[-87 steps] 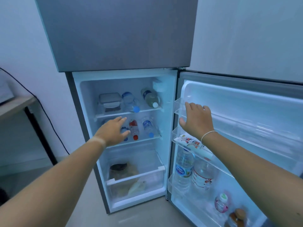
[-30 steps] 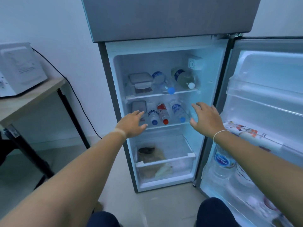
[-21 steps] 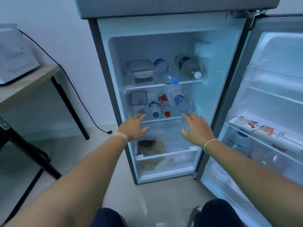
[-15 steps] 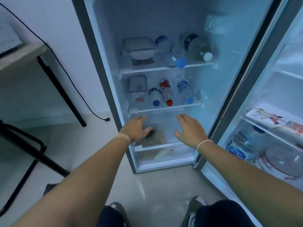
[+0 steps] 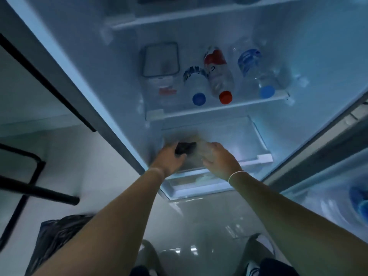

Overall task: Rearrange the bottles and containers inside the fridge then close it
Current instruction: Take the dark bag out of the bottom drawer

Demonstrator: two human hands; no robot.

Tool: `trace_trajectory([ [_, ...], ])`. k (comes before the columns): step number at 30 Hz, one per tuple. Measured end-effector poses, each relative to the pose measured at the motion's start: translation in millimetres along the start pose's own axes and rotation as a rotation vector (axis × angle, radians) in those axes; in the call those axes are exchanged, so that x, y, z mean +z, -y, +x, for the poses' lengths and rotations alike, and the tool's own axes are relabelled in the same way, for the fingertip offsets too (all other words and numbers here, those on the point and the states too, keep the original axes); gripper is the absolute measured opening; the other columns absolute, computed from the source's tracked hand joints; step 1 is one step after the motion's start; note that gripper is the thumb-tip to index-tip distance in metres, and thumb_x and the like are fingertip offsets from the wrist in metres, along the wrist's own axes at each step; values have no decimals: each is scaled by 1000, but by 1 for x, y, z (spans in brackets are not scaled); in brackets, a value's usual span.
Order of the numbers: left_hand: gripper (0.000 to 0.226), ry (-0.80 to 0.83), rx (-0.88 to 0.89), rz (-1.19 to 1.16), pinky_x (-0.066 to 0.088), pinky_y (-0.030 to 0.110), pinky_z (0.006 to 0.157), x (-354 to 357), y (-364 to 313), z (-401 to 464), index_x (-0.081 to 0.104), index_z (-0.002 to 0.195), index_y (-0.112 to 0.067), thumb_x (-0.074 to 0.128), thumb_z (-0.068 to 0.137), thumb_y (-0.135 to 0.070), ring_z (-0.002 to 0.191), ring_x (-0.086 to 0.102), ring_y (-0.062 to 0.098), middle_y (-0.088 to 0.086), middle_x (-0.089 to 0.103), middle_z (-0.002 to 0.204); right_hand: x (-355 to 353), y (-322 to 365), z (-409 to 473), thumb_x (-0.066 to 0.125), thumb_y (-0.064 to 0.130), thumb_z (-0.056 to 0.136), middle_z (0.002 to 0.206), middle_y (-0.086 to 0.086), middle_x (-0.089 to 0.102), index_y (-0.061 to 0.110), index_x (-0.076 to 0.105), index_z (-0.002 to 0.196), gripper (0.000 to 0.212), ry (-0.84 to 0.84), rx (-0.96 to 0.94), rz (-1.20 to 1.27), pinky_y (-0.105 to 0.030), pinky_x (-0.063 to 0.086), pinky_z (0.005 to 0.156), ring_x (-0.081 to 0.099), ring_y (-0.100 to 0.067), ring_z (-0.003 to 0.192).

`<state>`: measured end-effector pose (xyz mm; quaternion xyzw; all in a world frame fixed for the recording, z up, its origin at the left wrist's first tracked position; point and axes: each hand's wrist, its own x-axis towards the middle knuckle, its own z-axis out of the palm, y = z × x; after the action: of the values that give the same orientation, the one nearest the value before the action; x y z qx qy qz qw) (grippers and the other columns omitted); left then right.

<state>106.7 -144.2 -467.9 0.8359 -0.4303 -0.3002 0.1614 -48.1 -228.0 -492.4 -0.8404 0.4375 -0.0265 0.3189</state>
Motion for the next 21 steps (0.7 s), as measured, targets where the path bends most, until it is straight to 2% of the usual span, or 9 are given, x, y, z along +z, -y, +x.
trace_trajectory([
  [4, 49, -24, -34, -55, 39, 35, 108, 18, 12, 36, 47, 136, -5, 57, 91, -22, 126, 49, 30, 17, 52, 138, 26, -6, 28, 60, 22, 86, 142, -8, 44, 20, 41, 141, 59, -1, 76, 212, -36, 41, 106, 52, -27, 125],
  [6, 40, -52, -57, -78, 42, 28, 100, 24, 18, 48, 53, 127, -4, 57, 90, -20, 119, 54, 30, 17, 56, 132, 35, -4, 37, 60, 18, 85, 140, -11, 47, 17, 44, 138, 56, -6, 99, 291, -41, 40, 108, 52, -28, 125],
  [9, 32, -73, -80, -63, 39, 19, 83, 32, 27, 64, 57, 118, -6, 58, 88, -17, 112, 57, 29, 16, 60, 124, 45, -1, 52, 59, 16, 83, 134, -12, 53, 14, 51, 130, 47, -9, 128, 361, -43, 43, 105, 55, -30, 120],
  [14, 37, -73, -129, -75, 46, 36, 97, 43, 37, 83, 55, 123, -7, 56, 88, -19, 115, 56, 33, 19, 57, 127, 56, 0, 77, 60, 17, 84, 136, -15, 52, 4, 51, 128, 47, -49, 147, 321, -32, 38, 100, 49, -30, 125],
  [18, 29, -132, -195, -163, 46, 30, 85, 51, 43, 94, 58, 115, -3, 55, 87, -12, 109, 60, 34, 22, 64, 118, 63, 0, 90, 62, 12, 83, 128, -20, 57, -2, 55, 124, 43, -46, 193, 399, -32, 39, 95, 53, -33, 117],
  [19, 32, -149, -214, -190, 45, 31, 88, 52, 43, 95, 57, 119, -3, 55, 87, -11, 111, 59, 33, 22, 63, 121, 64, 0, 91, 62, 11, 83, 127, -19, 57, 0, 56, 123, 42, -46, 210, 421, -32, 40, 95, 54, -32, 115],
  [21, 45, -150, -275, -279, 41, 31, 102, 54, 44, 98, 49, 134, -5, 55, 89, -12, 124, 53, 31, 20, 55, 135, 67, 1, 92, 62, 8, 81, 124, -18, 60, 1, 61, 119, 39, -61, 264, 490, -33, 43, 95, 57, -31, 110],
])
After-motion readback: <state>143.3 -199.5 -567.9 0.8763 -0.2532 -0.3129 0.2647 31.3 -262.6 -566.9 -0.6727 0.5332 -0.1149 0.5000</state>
